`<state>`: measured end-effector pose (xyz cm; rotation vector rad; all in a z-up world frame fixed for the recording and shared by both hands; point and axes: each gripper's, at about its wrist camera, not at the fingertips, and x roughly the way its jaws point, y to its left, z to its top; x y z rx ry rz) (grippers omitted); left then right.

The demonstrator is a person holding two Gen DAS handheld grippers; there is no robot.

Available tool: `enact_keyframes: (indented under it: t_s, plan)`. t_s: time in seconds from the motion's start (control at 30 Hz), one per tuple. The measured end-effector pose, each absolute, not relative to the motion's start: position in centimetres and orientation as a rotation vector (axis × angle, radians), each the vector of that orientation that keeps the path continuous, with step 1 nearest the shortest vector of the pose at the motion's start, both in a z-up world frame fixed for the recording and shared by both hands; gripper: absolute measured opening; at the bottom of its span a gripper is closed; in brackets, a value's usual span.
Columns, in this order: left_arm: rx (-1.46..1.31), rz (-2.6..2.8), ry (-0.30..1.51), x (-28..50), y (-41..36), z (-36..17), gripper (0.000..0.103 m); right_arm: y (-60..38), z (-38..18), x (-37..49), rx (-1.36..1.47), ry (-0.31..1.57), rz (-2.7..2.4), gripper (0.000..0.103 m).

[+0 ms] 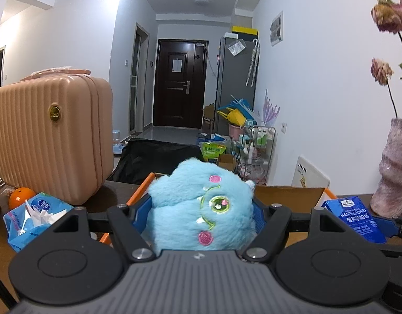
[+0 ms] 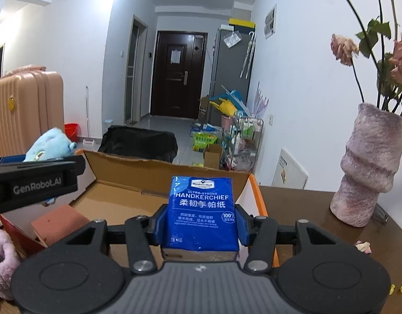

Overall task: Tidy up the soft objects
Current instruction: 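Carry the plush in the left gripper while the right carries the tissue pack over the box, then open both grippers to drop the plush and tissue pack into the box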

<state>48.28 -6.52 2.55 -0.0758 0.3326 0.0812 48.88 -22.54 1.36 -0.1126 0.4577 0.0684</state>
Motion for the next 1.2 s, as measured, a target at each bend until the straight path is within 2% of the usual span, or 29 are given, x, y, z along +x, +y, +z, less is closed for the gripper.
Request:
enact_keyframes:
  t_s: [0.63, 0.73, 0.8, 0.83, 0.9, 0.97, 1.07, 1.2]
  plan:
    - [-0.039, 0.098, 0.394, 50.6, -6.2, 0.5, 0.075, -22.4, -0.4, 49.9, -0.119, 0.534, 0.054, 0.051]
    - [-0.044, 0.103, 0.392, 50.5, -6.2, 0.4, 0.079, -22.5, -0.4, 49.8, -0.118, 0.540, 0.056, 0.051]
    - [-0.050, 0.107, 0.381, 50.2, -6.0, 0.5, 0.088, -22.6, -0.3, 49.9, -0.115, 0.541, 0.054, 0.051]
    - [-0.054, 0.110, 0.374, 50.1, -6.0, 0.6, 0.090, -22.7, -0.3, 49.8, -0.114, 0.541, 0.053, 0.055]
    - [-0.059, 0.116, 0.363, 49.9, -5.9, 0.7, 0.102, -22.8, -0.1, 49.7, -0.111, 0.532, 0.047, 0.066]
    - [-0.059, 0.132, 0.347, 49.7, -5.9, 0.8, 0.103, -22.9, 0.0, 49.5, -0.107, 0.524, 0.041, 0.081]
    - [-0.063, 0.139, 0.338, 49.6, -5.8, 0.9, 0.103, -22.9, 0.1, 49.3, -0.108, 0.522, 0.039, 0.087]
    - [-0.068, 0.144, 0.335, 49.6, -5.6, 0.9, 0.103, -22.9, 0.1, 49.4, -0.114, 0.525, 0.037, 0.090]
